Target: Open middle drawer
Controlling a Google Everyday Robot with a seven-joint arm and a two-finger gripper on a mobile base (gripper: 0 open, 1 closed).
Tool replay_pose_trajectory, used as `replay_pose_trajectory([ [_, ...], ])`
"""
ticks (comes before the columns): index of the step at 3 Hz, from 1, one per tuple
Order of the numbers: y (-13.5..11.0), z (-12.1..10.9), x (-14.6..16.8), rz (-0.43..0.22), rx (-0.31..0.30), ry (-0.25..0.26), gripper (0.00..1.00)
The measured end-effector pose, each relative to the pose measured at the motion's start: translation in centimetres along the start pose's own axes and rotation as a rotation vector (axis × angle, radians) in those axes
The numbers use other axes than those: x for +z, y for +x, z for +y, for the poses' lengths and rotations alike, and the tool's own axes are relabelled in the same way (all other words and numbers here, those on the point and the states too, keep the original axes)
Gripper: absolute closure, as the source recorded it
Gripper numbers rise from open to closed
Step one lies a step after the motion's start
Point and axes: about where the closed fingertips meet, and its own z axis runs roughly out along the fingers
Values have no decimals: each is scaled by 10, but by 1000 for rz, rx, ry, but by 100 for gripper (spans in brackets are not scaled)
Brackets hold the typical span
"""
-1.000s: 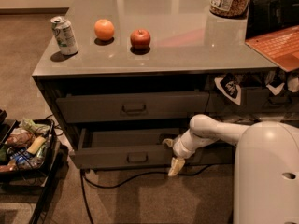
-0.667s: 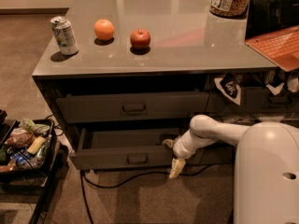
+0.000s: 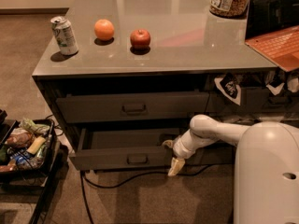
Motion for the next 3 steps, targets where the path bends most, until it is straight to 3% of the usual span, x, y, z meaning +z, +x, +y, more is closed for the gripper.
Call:
replay_pose_trajectory([
  [1, -3, 0, -5, 0, 0, -1, 26],
  [2, -6, 6, -4, -10, 11, -23, 24],
  [3, -11, 21, -1, -36, 32, -78, 23],
])
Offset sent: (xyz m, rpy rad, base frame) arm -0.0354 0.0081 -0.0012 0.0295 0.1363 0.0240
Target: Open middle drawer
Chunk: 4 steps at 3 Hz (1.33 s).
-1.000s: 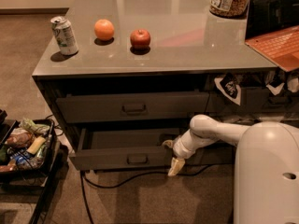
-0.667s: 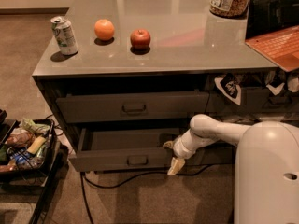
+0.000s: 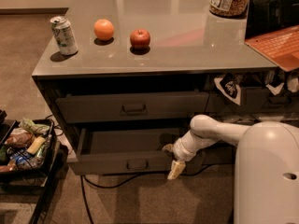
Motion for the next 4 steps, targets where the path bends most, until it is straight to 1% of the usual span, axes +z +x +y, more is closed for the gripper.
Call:
replay_pose_trajectory([
  [1, -1, 0, -2, 0, 0, 0, 24],
  [2, -10, 30, 3, -48, 44, -96, 25],
  [3, -23, 66, 4, -100, 99, -200, 26],
  [4, -41, 112, -4, -142, 185, -306, 27],
])
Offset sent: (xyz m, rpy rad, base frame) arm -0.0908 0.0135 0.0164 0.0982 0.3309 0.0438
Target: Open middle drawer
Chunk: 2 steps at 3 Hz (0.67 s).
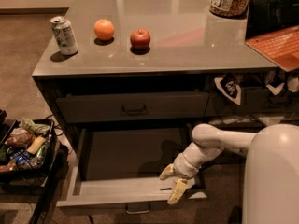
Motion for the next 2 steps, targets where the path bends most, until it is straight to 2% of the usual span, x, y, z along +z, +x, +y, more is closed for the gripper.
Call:
replay_pose_trajectory([
  [1, -2, 1, -2, 7, -5, 2, 25],
  [2, -2, 1, -2, 7, -5, 2, 6],
])
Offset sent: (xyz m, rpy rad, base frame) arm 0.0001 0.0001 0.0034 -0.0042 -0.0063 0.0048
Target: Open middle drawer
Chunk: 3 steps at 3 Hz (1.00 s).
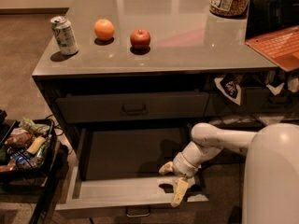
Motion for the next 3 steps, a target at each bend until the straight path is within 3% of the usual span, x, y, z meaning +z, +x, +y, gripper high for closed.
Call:
replay_pose_trajectory([
  [1, 0, 0, 0, 0, 0, 0, 0],
  [2, 0, 0, 0, 0, 0, 0, 0],
  [3, -7, 0, -6, 29, -66, 49, 0],
])
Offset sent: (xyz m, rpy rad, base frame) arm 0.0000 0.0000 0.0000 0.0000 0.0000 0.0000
